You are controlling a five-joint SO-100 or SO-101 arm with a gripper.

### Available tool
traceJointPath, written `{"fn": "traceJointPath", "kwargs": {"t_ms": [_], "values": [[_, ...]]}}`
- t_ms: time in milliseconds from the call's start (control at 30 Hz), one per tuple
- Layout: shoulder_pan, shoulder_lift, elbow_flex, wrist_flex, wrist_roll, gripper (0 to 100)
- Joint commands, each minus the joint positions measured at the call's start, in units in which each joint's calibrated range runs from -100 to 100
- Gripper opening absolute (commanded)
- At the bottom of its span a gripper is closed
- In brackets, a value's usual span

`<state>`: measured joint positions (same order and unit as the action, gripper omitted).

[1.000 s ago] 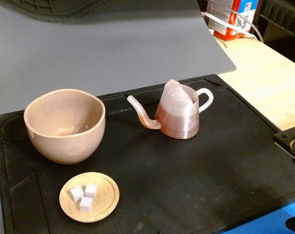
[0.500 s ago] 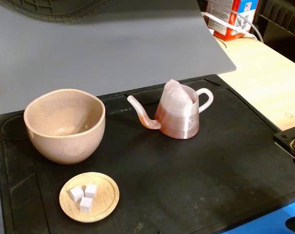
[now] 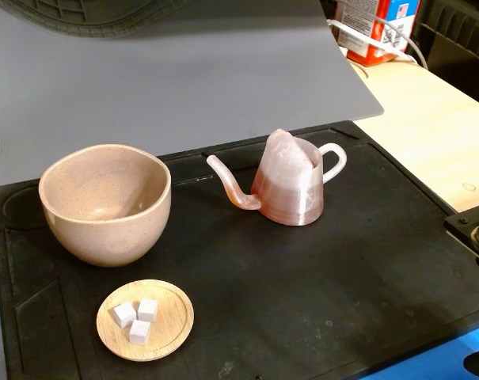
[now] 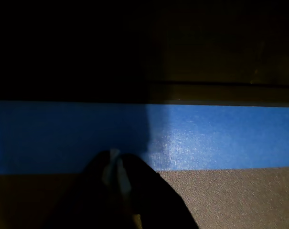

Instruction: Pick up a kettle and pour liquid into a cup.

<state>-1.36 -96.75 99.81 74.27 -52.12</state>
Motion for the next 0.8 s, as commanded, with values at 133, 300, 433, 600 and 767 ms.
{"fn": "traceJointPath", "kwargs": {"t_ms": [133, 300, 433, 600, 767], "values": [[0.0, -0.2, 0.2, 0.2, 0.2, 1], [-0.1, -0.2, 0.2, 0.1, 0.0, 1], [0.3, 0.6, 0.1, -9.5, 0.0, 1], [0.4, 13.0, -1.4, -29.7, -0.1, 1], [0.6, 26.6, -3.3, -53.0, 0.2, 1]]}}
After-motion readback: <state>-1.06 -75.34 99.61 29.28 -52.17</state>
